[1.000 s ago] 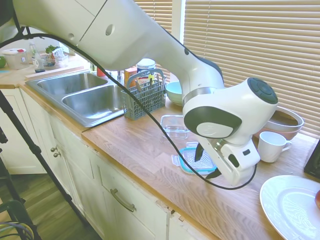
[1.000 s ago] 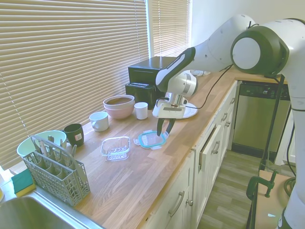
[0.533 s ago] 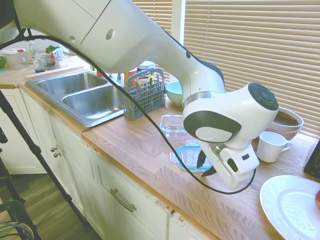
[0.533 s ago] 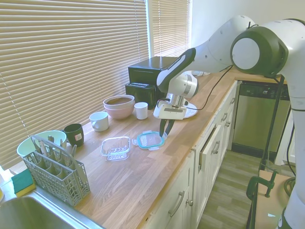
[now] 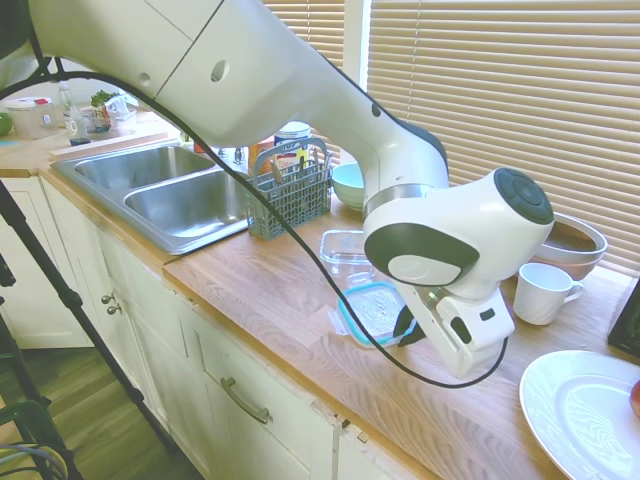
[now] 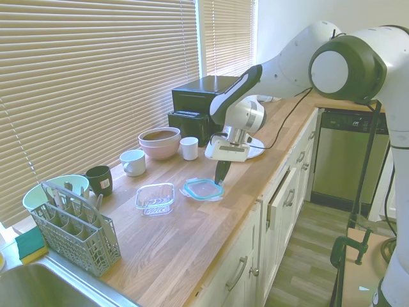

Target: Cover the lid of the food container

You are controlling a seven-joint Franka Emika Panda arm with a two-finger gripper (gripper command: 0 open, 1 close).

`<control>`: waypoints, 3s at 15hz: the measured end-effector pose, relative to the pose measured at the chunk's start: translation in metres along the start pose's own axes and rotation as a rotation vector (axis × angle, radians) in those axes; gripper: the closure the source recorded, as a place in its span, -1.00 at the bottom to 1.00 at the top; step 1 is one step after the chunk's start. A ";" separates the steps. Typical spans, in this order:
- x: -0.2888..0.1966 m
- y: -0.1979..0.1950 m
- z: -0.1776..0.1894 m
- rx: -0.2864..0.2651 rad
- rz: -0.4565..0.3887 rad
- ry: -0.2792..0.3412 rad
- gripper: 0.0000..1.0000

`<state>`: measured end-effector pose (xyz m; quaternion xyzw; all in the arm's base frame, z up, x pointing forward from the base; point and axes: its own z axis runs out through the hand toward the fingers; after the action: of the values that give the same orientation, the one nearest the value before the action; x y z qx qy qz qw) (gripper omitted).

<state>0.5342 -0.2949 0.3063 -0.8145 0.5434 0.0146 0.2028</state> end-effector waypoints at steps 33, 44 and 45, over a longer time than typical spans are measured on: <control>-0.147 -0.169 -0.160 -0.109 -0.178 0.182 1.00; -0.223 -0.144 -0.127 -0.089 -0.012 0.103 1.00; -0.223 -0.144 -0.125 -0.083 -0.002 0.092 1.00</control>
<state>0.5468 -0.0952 0.5205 -0.8226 0.5502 -0.0005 0.1436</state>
